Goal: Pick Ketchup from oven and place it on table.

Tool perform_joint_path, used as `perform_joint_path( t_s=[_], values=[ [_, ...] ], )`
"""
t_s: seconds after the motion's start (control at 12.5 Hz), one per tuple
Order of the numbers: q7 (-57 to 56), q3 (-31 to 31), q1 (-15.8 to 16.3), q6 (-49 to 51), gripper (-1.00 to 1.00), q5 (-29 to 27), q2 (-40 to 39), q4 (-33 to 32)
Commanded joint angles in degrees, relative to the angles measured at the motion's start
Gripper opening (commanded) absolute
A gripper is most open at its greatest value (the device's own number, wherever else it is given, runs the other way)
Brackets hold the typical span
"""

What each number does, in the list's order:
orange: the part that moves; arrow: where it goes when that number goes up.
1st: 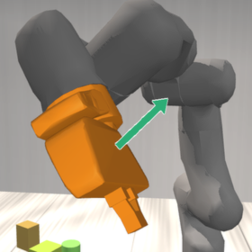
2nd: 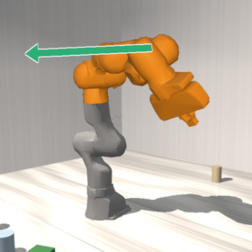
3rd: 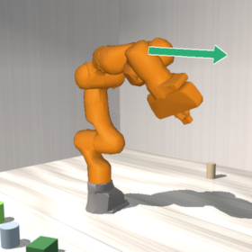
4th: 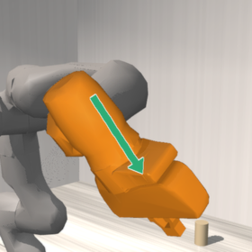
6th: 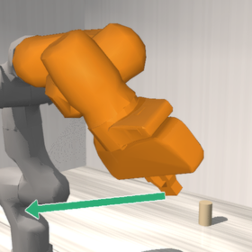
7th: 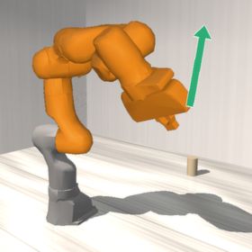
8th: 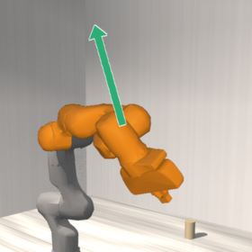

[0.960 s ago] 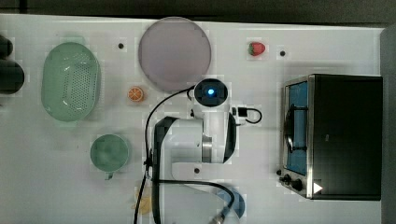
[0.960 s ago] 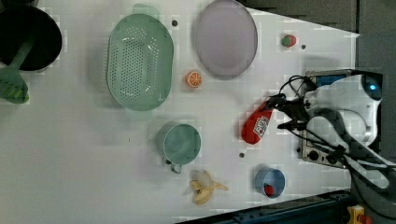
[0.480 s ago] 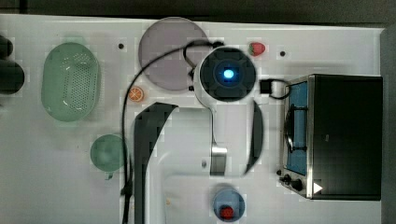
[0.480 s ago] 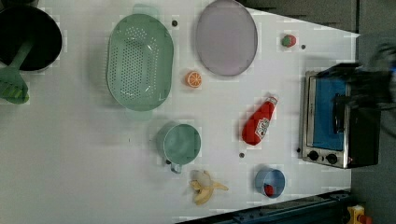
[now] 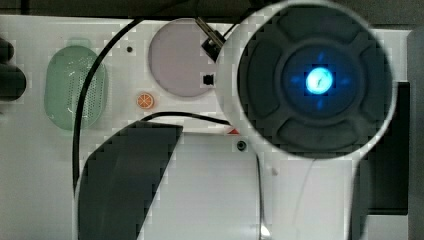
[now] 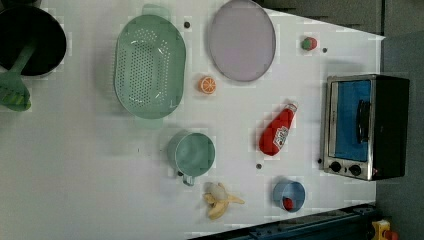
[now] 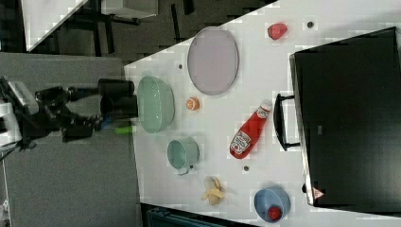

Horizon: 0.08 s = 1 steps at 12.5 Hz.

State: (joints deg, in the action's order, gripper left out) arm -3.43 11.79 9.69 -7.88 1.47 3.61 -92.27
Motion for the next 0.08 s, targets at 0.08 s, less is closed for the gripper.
perform_joint_path(
  t_s=[0.08],
  values=[
    [1.9, 0.3, -1.2, 11.4, 1.0, -0.9, -2.5, -0.2]
  ],
)
